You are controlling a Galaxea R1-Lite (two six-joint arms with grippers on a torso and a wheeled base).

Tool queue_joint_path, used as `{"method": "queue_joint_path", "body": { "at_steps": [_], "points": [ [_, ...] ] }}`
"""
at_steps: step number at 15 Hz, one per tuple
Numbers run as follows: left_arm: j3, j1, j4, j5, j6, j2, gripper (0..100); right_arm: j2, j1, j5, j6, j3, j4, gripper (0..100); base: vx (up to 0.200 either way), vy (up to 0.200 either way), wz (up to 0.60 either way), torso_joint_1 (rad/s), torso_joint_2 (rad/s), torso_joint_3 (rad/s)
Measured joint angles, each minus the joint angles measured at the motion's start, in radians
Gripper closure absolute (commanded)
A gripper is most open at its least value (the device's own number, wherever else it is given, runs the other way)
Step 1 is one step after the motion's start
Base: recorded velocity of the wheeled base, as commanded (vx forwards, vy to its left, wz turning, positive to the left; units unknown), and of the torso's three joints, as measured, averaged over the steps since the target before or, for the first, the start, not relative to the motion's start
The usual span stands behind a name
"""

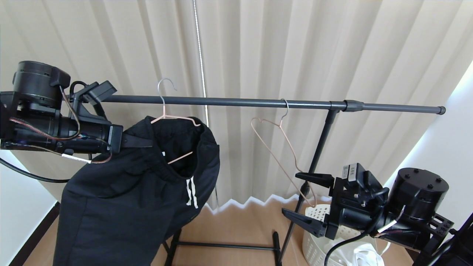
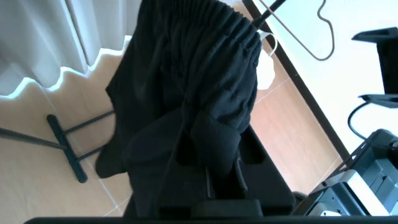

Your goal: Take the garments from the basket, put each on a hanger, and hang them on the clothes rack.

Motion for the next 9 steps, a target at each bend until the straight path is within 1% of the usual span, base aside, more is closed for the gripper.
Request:
{"method": "queue_joint_path", "body": {
  "at_steps": [5, 9],
  "points": [
    [-0.117, 0.0, 0.0, 0.0, -0.04, 0.128, 100, 0.006, -0.001, 0.0, 0.0, 0.0, 0.0, 0, 0.0, 0.0, 0.0, 0.0, 0.0, 0.0],
    [-0.18, -0.006, 0.0, 0.0, -0.046, 0.205, 100, 0.011, -0.002, 0.0, 0.0, 0.0, -0.001, 0, 0.0, 0.0, 0.0, 0.0, 0.0, 0.0]
  ]
}}
